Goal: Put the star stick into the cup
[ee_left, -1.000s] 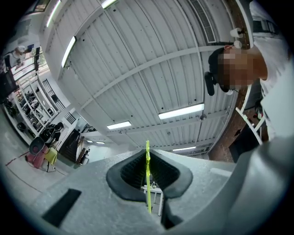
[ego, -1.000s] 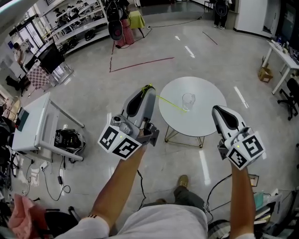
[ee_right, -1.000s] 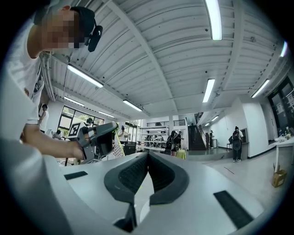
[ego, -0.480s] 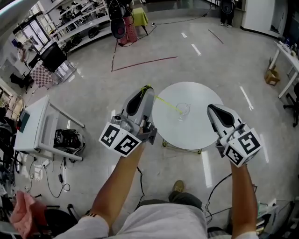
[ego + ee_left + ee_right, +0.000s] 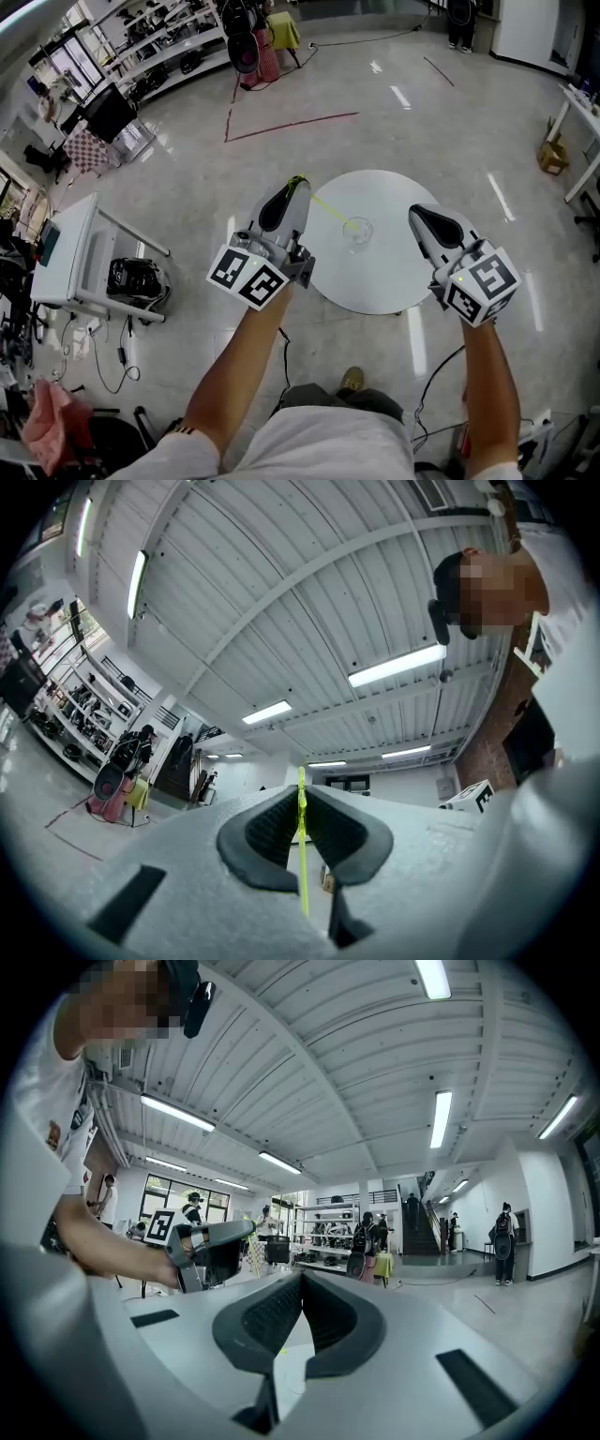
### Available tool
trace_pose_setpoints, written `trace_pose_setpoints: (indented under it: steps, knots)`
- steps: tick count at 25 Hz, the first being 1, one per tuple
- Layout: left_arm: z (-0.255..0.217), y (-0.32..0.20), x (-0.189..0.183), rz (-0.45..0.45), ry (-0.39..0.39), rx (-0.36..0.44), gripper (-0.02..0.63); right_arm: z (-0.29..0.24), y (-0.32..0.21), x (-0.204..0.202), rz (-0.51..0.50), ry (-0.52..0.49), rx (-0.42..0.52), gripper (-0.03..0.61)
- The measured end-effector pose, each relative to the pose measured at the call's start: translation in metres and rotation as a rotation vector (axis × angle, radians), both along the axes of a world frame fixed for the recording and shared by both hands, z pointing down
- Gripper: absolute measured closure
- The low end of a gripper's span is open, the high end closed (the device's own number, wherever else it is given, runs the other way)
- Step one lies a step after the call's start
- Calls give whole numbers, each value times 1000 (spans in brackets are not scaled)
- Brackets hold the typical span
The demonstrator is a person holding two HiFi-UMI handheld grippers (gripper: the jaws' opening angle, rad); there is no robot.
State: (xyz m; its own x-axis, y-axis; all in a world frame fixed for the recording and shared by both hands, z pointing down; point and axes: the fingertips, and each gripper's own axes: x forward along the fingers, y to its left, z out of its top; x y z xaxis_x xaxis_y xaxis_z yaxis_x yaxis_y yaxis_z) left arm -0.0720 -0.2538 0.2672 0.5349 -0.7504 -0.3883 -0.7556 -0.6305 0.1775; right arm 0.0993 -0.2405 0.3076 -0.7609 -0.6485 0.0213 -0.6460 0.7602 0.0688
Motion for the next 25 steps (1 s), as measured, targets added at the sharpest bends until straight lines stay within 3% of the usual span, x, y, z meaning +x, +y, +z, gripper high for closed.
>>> trace_pose_setpoints:
  steps: [25]
  knots:
    - [97,-83,11,-55,-26,-190,583,51,-41,-1,88,21,-117,566]
